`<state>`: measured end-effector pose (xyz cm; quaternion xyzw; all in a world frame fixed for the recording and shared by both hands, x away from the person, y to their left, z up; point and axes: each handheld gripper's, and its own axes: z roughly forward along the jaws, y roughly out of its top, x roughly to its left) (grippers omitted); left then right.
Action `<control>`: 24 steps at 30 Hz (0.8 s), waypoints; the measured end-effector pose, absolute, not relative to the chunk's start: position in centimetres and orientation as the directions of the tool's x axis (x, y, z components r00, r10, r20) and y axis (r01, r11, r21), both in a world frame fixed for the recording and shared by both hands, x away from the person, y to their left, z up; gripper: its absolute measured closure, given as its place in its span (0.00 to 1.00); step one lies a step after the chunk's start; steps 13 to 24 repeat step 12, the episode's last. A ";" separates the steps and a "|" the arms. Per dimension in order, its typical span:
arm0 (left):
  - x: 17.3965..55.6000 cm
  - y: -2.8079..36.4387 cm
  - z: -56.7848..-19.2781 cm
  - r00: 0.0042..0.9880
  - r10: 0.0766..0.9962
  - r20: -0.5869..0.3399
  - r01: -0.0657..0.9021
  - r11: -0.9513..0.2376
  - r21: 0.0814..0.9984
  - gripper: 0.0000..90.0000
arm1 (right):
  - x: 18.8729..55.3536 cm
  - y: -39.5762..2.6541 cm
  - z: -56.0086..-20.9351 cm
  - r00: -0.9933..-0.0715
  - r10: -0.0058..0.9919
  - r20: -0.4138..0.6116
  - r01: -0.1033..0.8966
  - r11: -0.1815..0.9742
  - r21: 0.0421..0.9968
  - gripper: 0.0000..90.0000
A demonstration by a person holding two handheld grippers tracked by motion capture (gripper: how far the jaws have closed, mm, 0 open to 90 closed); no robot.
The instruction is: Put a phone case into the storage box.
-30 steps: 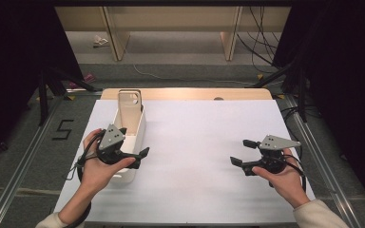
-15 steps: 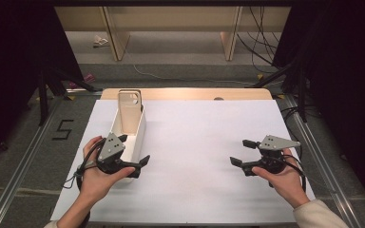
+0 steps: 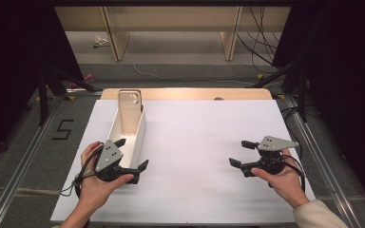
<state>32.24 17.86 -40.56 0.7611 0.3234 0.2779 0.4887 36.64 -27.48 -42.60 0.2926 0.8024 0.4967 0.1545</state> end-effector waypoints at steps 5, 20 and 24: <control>32.3 18.0 -40.7 0.628 0.771 0.106 0.224 -0.309 0.924 0.01 | 36.7 -27.4 -42.6 -0.783 0.621 0.042 0.315 0.336 0.888 0.18; 32.4 18.1 -40.8 0.624 0.775 0.100 0.239 -0.311 0.920 0.01 | 36.7 -27.4 -42.7 -0.783 0.620 0.045 0.317 0.336 0.887 0.18; 32.4 18.1 -40.8 0.624 0.775 0.100 0.239 -0.311 0.920 0.01 | 36.7 -27.4 -42.7 -0.783 0.620 0.045 0.317 0.336 0.887 0.18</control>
